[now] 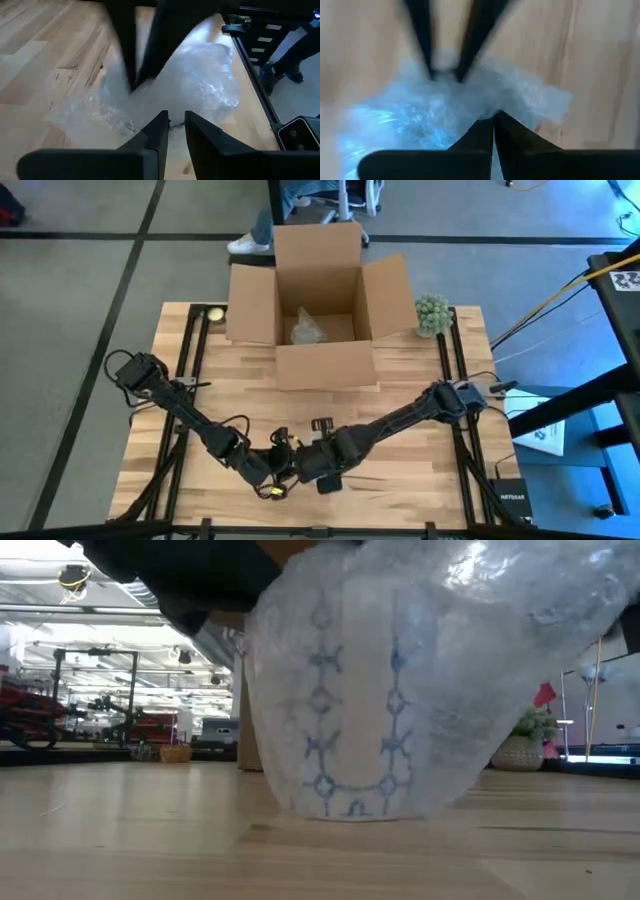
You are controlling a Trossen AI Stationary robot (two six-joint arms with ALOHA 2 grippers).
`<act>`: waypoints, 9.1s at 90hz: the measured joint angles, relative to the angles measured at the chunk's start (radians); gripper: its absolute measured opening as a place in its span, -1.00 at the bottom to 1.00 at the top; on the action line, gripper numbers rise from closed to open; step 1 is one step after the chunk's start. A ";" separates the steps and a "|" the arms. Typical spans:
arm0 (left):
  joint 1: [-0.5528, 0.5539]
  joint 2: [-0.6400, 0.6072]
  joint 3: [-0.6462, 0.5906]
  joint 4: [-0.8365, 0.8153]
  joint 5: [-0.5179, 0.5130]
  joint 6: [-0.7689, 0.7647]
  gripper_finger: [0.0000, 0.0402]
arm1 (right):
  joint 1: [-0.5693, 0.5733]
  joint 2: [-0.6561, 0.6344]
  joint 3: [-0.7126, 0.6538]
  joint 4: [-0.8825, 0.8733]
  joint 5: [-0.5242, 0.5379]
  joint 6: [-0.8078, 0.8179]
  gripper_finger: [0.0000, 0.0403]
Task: Wrap mug
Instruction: Wrap the white mug with bubble wrap
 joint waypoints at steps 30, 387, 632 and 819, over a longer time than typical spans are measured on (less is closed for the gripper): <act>-0.011 -0.060 -0.003 0.010 -0.064 0.042 -0.76 | -0.007 -0.001 -0.060 0.083 -0.027 0.007 -1.00; 0.024 -0.039 -0.038 0.020 0.141 0.022 -0.76 | 0.016 -0.041 -0.168 0.310 -0.078 -0.196 -1.00; 0.051 -0.012 -0.002 0.029 0.085 -0.005 -0.76 | 0.030 0.009 -0.095 0.080 -0.080 -0.064 -1.00; -0.019 -0.092 0.000 -0.385 0.023 -0.128 -0.76 | -0.002 -0.002 -0.102 0.185 -0.155 0.087 -1.00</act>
